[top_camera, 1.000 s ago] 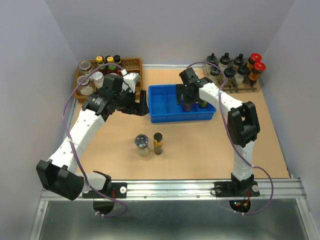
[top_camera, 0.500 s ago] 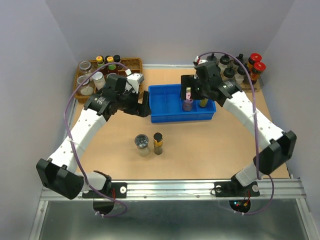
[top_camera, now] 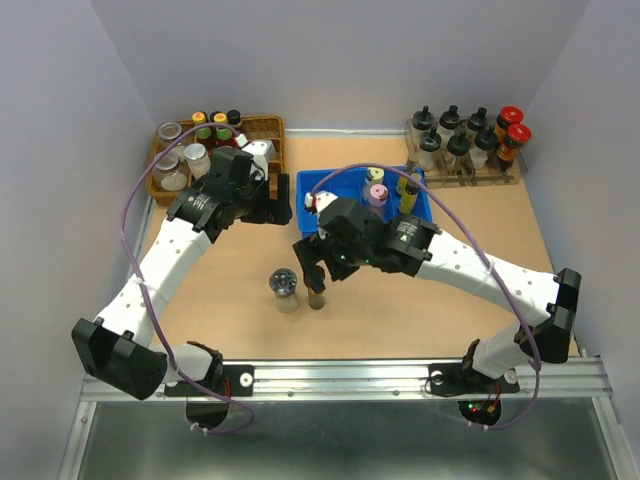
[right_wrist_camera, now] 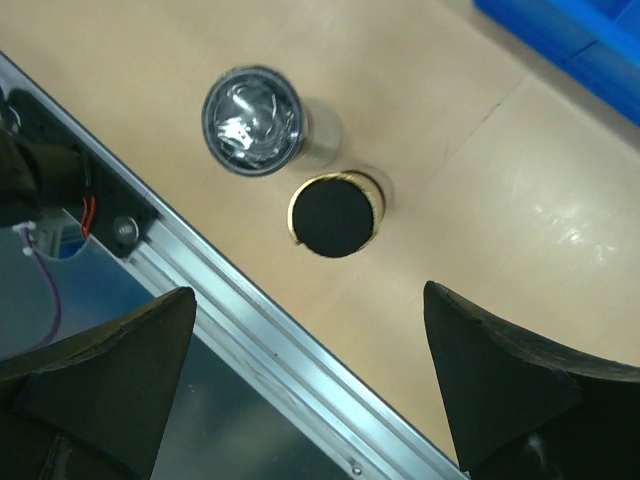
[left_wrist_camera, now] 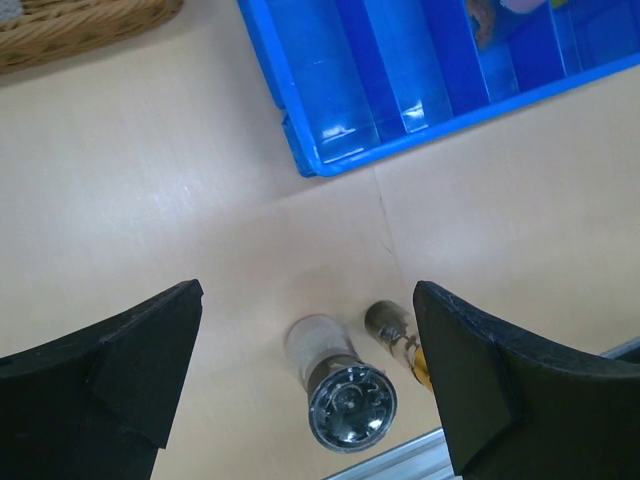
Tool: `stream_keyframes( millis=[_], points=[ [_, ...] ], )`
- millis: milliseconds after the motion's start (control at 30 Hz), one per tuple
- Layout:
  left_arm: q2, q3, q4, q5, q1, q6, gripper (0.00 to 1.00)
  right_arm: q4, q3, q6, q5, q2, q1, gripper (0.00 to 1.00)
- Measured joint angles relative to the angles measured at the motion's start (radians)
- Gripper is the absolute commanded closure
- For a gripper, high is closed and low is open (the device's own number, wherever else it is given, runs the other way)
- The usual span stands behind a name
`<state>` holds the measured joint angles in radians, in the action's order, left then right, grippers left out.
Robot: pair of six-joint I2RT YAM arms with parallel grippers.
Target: Organize the condiment bottles
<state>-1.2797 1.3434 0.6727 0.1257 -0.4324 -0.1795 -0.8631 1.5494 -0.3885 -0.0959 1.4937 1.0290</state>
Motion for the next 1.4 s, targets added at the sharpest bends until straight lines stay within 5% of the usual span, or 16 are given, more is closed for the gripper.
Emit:
stream_keyframes(
  millis=[233,667,933,1000,1133,1400],
  points=[
    [0.048,-0.012,-0.003,-0.098,0.0,-0.039,0.01,-0.027,0.0,-0.037,-0.096,0.084,0.12,0.0],
    [0.079,-0.029,-0.003,-0.146,0.003,-0.055,0.01,-0.04,0.002,0.001,-0.238,0.245,0.13,0.02],
    [0.096,-0.057,-0.006,-0.142,0.011,-0.055,0.01,0.009,0.002,0.031,-0.195,0.254,0.089,0.29],
    [0.098,-0.065,-0.007,-0.131,0.011,-0.055,0.01,0.023,0.002,0.035,-0.169,0.254,0.066,0.58],
    [0.098,-0.075,-0.006,-0.105,0.011,-0.054,0.01,0.043,0.002,0.045,-0.138,0.254,0.032,0.95],
    [0.098,-0.075,-0.001,-0.045,0.011,-0.039,0.01,0.013,0.001,0.05,-0.118,0.205,-0.016,1.0]
  ],
)
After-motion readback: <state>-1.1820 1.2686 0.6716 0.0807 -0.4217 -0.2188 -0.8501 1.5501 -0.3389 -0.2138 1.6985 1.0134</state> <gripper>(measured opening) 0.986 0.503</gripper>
